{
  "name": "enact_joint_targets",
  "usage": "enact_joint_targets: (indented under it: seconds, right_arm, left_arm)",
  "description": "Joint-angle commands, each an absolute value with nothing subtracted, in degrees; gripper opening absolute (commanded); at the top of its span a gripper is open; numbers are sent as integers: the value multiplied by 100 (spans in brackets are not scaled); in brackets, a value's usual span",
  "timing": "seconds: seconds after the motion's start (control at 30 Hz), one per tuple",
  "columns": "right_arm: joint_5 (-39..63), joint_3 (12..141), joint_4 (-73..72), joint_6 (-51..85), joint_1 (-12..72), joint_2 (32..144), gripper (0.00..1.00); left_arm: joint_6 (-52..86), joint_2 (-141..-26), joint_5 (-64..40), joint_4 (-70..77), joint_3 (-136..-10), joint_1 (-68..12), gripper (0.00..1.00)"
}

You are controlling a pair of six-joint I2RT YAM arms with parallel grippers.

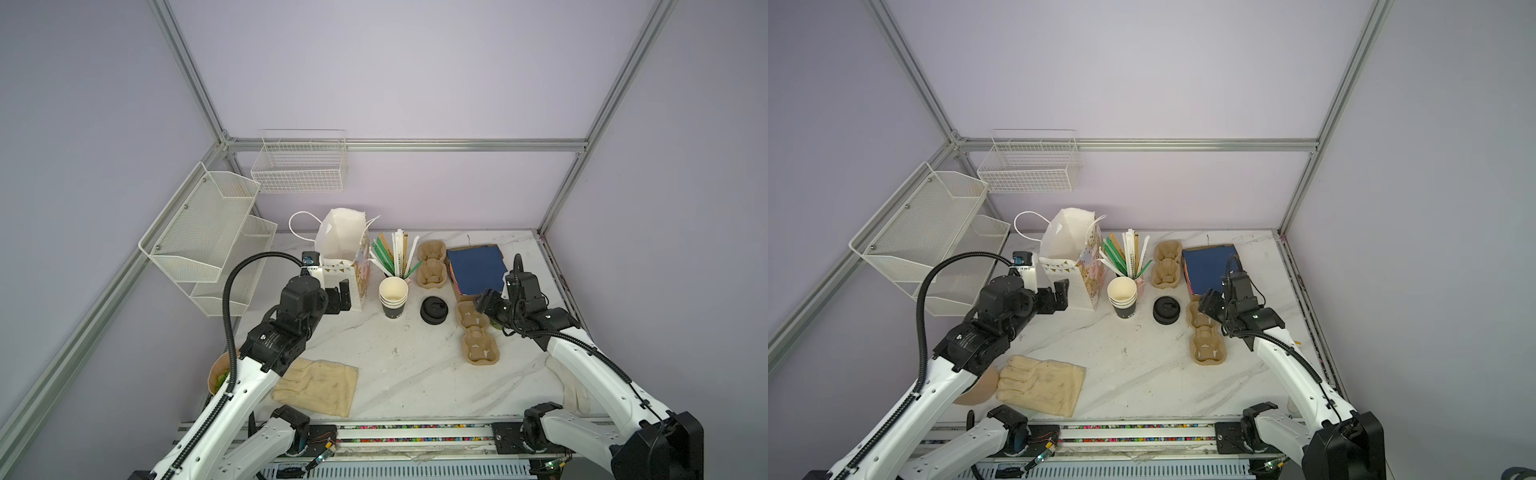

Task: Pack a coffee takeout order
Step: Place the cup tray at the middle-right of the table, then pick up the takeout bag from the top-left of the table.

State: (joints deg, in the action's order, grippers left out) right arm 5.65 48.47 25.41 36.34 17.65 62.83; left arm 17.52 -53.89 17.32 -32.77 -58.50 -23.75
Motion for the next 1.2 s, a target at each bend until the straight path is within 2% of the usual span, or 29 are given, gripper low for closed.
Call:
enact_joint_targets:
  seconds: [0.0,0.3,0.6,1.0,1.17]
  right_arm:
    - [607,5070,2460,3464,1819,6321,74]
    - [519,5161,2286,3420,2086,6457,77]
    - [458,5163,2248,3384,2267,6421,77]
    - [510,5214,2364,3322,2298,6283,76]
    - [545,5159,2397,3335,2311,6212,75]
  left_arm:
    - [2075,-5609,1502,-3586,-6996,-2168,100]
    - [2393,-6475,573,-4085,-8395,-1237,100]
    - [2325,-7545,300,-4623,-9313,-584,100]
    - [2162,-8890,443,-4990,-10296,-492,100]
    - [2127,-9314,550,-5110,-10573,-483,94]
